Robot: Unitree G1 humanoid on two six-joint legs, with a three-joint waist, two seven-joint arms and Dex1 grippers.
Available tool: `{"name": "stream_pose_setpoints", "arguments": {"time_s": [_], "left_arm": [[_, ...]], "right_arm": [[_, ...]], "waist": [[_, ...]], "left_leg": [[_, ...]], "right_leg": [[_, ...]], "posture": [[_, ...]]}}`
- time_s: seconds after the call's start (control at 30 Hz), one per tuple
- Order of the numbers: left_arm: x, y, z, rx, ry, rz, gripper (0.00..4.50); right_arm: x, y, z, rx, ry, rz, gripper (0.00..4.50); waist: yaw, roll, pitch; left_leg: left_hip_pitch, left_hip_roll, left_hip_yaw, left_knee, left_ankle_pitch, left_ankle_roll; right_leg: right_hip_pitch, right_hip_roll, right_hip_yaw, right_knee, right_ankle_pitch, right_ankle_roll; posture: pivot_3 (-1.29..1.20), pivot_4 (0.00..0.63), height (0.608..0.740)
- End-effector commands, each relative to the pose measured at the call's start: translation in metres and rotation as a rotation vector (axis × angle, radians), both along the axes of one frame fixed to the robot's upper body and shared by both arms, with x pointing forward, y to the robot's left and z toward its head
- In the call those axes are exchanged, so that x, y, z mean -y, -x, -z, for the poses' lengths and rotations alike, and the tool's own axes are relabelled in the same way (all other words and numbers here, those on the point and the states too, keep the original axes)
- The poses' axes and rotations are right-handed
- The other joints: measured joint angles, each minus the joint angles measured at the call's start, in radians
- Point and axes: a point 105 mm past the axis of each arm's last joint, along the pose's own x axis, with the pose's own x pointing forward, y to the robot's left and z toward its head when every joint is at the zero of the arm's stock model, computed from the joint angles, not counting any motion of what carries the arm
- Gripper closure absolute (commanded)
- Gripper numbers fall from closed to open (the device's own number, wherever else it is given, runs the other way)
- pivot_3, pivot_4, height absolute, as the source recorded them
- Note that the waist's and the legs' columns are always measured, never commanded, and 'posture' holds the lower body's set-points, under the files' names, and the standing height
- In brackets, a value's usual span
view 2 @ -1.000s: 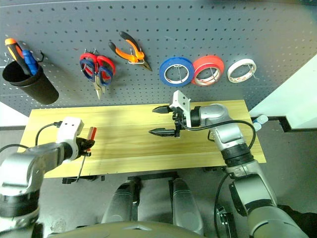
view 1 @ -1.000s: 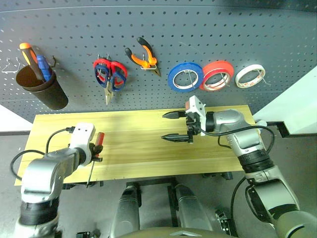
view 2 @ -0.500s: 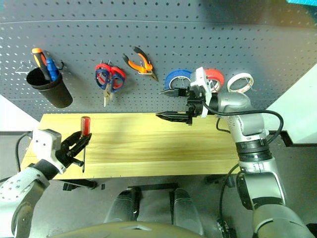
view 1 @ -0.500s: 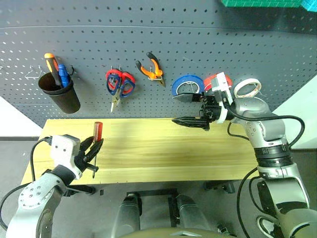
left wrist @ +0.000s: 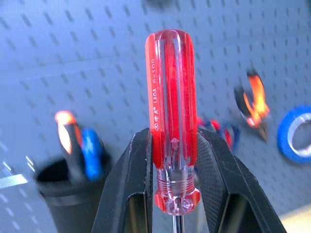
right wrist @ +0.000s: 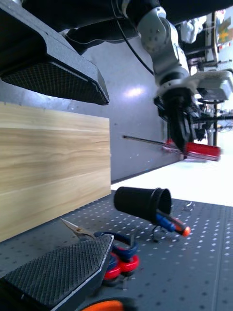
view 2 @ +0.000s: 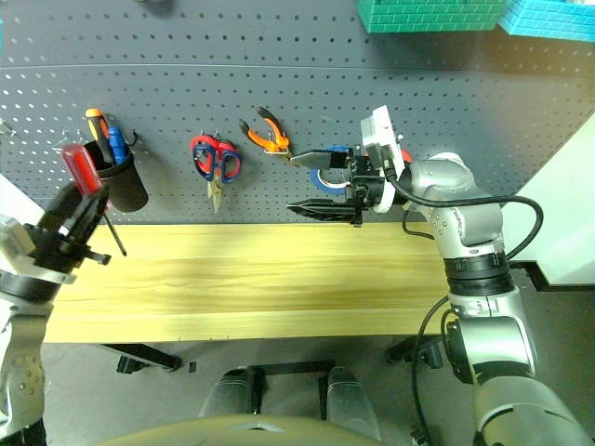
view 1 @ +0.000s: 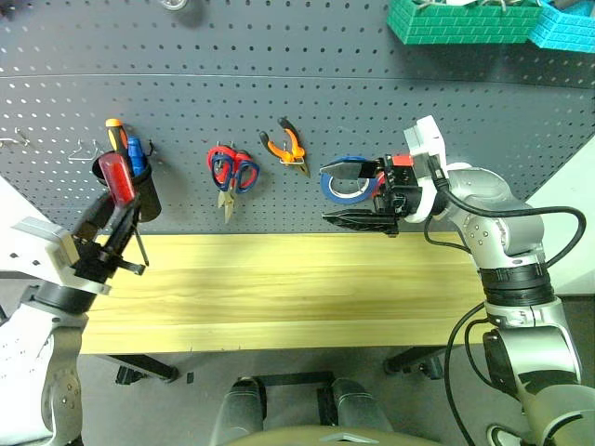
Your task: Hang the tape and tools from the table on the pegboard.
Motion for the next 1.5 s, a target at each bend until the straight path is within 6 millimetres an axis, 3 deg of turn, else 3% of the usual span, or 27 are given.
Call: {"name": "stream_pose_setpoints", "arguments": {"time_s": [0.03, 0.13, 0.33, 0.53, 0.73, 0.97, 1.27, 1.5], "left_arm": [[-0.012, 0.000, -0.034, 0.140, -0.003, -0.093, 3.59], [-0.017, -0.010, -0.052, 0.208, 0.016, -0.153, 3.59], [-0.004, -0.032, -0.092, 0.309, 0.042, -0.146, 3.59], [-0.016, -0.063, -0.106, 0.289, 0.066, -0.218, 3.59], [-0.022, -0.107, -0.089, 0.189, 0.072, -0.232, 3.59], [-0.014, -0.142, -0.077, 0.154, 0.050, -0.181, 3.59], [-0.002, -0.165, -0.072, 0.141, 0.043, -0.153, 3.59], [-0.002, -0.178, -0.034, 0.005, 0.057, -0.167, 3.59]], "right_arm": [[-0.004, 0.002, -0.016, 0.053, -0.030, -0.029, 0.00], [-0.007, 0.000, -0.018, 0.054, -0.035, -0.035, 0.00], [-0.010, -0.002, -0.019, 0.055, -0.037, -0.040, 0.00], [-0.009, -0.002, -0.017, 0.055, -0.034, -0.021, 0.00], [-0.007, -0.002, -0.013, 0.054, -0.023, 0.006, 0.00], [-0.002, -0.002, -0.011, 0.045, -0.017, 0.052, 0.00], [0.004, 0.002, -0.005, 0.037, 0.006, 0.098, 0.00], [0.010, 0.004, 0.000, 0.051, 0.044, 0.131, 0.00]], "waist": [[0.013, 0.001, -0.003], [0.041, 0.001, -0.007], [0.091, 0.000, -0.008], [0.120, 0.002, -0.009], [0.132, 0.002, -0.009], [0.132, 0.002, -0.009], [0.125, 0.002, -0.009], [0.098, 0.002, -0.009]], "left_leg": [[0.000, 0.000, 0.000, 0.000, 0.000, 0.000], [0.003, 0.000, 0.000, 0.000, 0.000, 0.000], [0.005, 0.000, 0.000, 0.001, 0.000, 0.000], [0.006, 0.000, 0.001, 0.000, 0.000, 0.000], [0.006, 0.000, 0.001, 0.001, 0.000, -0.001], [0.005, 0.000, 0.001, 0.001, 0.000, -0.001], [0.003, 0.000, 0.001, 0.002, 0.000, -0.001], [0.001, 0.000, 0.001, 0.006, 0.000, -0.001]], "right_leg": [[0.000, 0.000, 0.000, 0.001, 0.000, 0.000], [0.002, 0.000, 0.000, 0.001, 0.000, 0.000], [0.005, 0.001, 0.000, 0.002, 0.000, 0.000], [0.004, 0.001, -0.001, 0.003, 0.000, 0.001], [0.004, 0.001, -0.001, 0.007, 0.000, 0.001], [0.002, 0.001, -0.001, 0.007, -0.001, 0.001], [0.000, 0.001, -0.001, 0.008, -0.001, 0.001], [0.000, 0.001, -0.001, 0.009, -0.001, 0.001]], "posture": [[0.33, 0.027, 0.740], [0.34, 0.028, 0.740], [0.34, 0.034, 0.740], [0.33, 0.042, 0.740], [0.29, 0.053, 0.740], [0.25, 0.068, 0.740], [0.21, 0.076, 0.740], [0.18, 0.083, 0.740]]}}
